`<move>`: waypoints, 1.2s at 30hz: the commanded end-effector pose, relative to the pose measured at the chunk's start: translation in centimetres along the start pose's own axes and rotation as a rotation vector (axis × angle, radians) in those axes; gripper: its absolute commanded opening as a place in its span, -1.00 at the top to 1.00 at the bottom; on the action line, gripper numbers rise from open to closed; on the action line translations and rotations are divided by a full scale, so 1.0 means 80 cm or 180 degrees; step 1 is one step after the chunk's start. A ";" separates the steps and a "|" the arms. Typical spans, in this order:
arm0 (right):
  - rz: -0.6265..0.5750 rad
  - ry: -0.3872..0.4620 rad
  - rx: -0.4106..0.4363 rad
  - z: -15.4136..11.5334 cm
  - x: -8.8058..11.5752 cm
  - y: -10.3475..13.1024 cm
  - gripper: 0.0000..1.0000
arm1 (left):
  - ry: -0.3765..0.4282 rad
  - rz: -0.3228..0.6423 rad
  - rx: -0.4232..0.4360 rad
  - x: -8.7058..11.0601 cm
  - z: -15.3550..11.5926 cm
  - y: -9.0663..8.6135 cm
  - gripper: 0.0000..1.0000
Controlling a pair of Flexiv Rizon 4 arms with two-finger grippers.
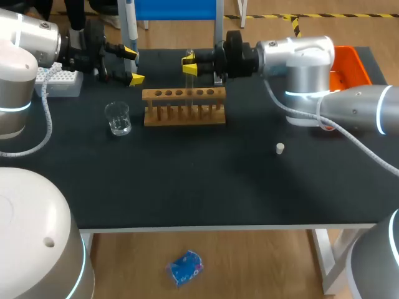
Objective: Invert the test tube, pick up the pipette, mount the tip to pipette, aspirate from beaker and dispense into the tube, eject the tip, return the pipette, and cap with the stopper.
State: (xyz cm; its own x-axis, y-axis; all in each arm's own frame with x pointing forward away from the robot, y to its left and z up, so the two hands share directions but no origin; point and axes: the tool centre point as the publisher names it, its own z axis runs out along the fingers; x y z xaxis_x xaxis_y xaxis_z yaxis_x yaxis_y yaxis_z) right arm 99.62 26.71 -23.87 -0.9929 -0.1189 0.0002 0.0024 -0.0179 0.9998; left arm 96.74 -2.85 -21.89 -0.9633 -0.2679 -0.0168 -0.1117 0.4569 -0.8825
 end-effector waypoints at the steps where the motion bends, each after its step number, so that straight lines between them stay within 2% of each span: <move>1: -0.0006 -0.0045 0.0017 -0.003 0.007 0.011 1.00 | 0.0003 -0.0005 -0.0011 0.000 -0.001 -0.001 -1.00; 13: -0.0047 -0.0047 0.0032 -0.001 0.013 0.033 1.00 | 0.0003 -0.0005 -0.0011 0.000 -0.001 -0.001 -1.00; 18: -0.0010 -0.0166 0.0094 -0.004 0.014 0.052 1.00 | 0.0003 -0.0005 -0.0011 0.000 -0.001 -0.001 -1.00; 21: 0.0172 -0.0339 0.0168 -0.006 0.017 0.071 1.00 | 0.0003 -0.0005 -0.0011 0.000 -0.001 -0.001 -1.00; 23: 0.0254 -0.0325 0.0098 -0.006 0.023 0.084 1.00 | 0.0003 -0.0005 -0.0011 0.000 -0.001 -0.001 -1.00; 36: 0.0254 -0.0325 0.0098 -0.006 0.023 0.084 1.00 | 0.0003 -0.0005 -0.0011 0.000 -0.001 -0.001 -1.00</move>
State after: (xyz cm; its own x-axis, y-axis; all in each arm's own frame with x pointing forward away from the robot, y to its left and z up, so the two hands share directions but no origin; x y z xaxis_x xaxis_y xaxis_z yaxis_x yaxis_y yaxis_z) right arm 98.00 25.89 -17.23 -0.9965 -0.0209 0.0808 0.0804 0.0183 0.9966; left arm 96.73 -2.85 -21.88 -0.9633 -0.2679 -0.0168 -0.1116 0.4569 -0.8825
